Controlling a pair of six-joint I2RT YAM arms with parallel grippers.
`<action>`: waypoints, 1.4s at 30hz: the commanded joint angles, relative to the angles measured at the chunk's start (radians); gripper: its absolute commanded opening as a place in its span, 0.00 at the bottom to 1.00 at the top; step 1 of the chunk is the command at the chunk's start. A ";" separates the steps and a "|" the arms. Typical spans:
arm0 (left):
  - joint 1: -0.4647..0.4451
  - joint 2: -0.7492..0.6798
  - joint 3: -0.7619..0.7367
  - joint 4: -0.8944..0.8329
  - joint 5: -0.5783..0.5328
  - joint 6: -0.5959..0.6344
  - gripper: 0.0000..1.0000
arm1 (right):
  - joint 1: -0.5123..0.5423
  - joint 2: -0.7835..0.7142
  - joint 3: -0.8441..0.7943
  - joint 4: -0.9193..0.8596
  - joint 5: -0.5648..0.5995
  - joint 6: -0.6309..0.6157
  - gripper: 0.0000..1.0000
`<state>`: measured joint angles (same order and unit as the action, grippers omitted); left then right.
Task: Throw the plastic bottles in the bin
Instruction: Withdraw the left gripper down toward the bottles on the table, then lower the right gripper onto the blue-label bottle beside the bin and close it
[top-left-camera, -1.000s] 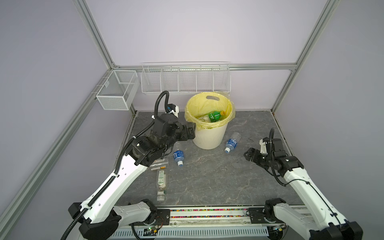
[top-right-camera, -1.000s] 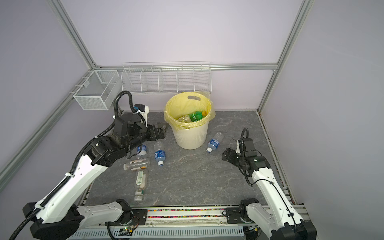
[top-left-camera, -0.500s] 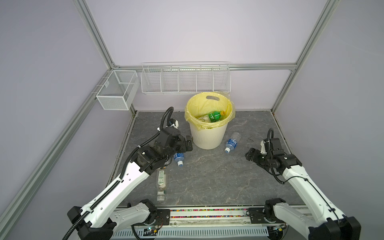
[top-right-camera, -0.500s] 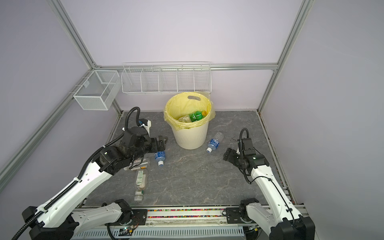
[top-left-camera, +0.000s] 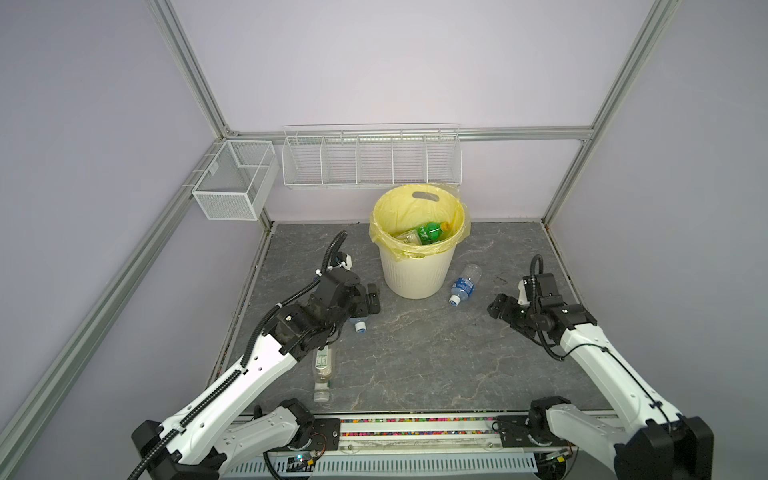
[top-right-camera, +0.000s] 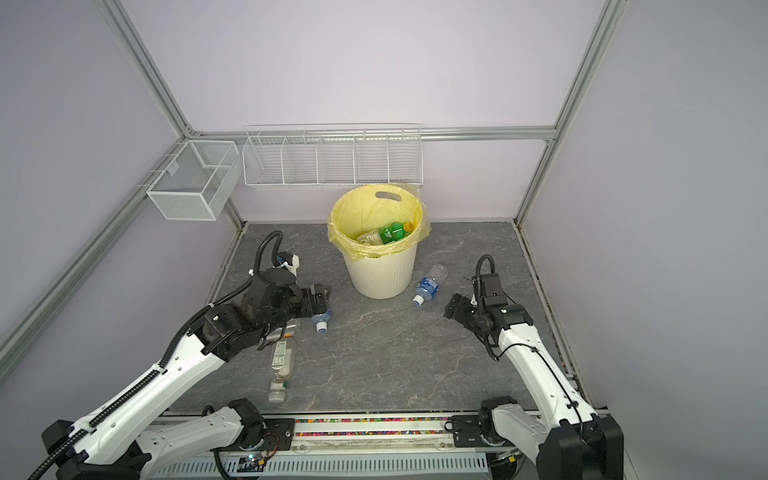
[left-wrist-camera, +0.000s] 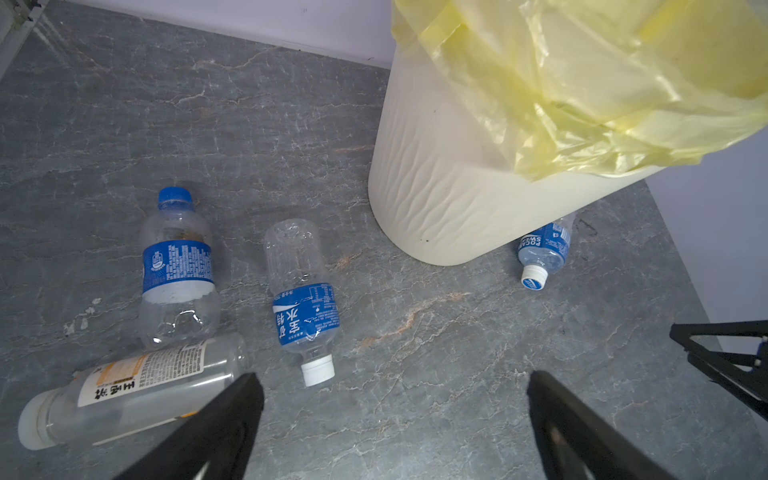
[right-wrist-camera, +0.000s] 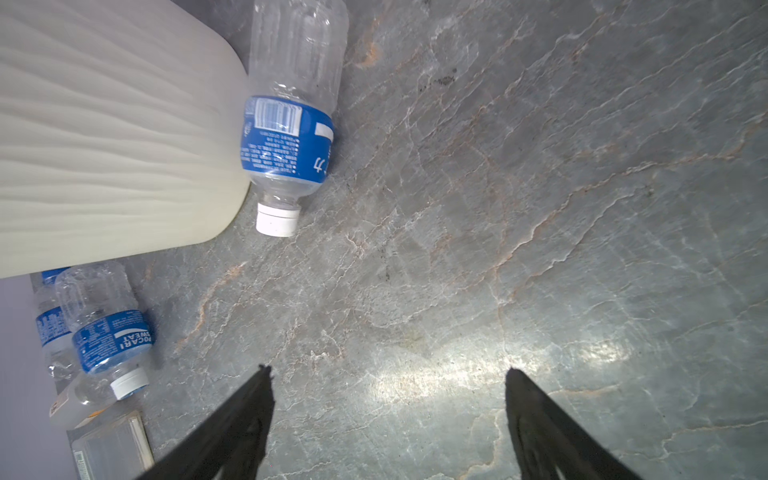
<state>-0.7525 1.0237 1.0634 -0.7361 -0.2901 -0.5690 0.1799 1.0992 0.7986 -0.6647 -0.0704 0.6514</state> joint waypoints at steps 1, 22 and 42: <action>0.006 -0.013 -0.028 0.008 -0.023 -0.024 0.99 | -0.002 0.036 0.015 0.022 -0.036 -0.002 0.89; 0.014 -0.051 -0.165 0.041 -0.020 -0.081 0.99 | -0.002 0.186 0.074 0.109 -0.069 0.007 0.88; 0.018 -0.080 -0.218 0.038 -0.028 -0.096 0.99 | 0.003 0.385 0.186 0.208 -0.097 0.048 0.88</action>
<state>-0.7395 0.9607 0.8581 -0.6926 -0.2989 -0.6476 0.1799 1.4612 0.9604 -0.4847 -0.1528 0.6777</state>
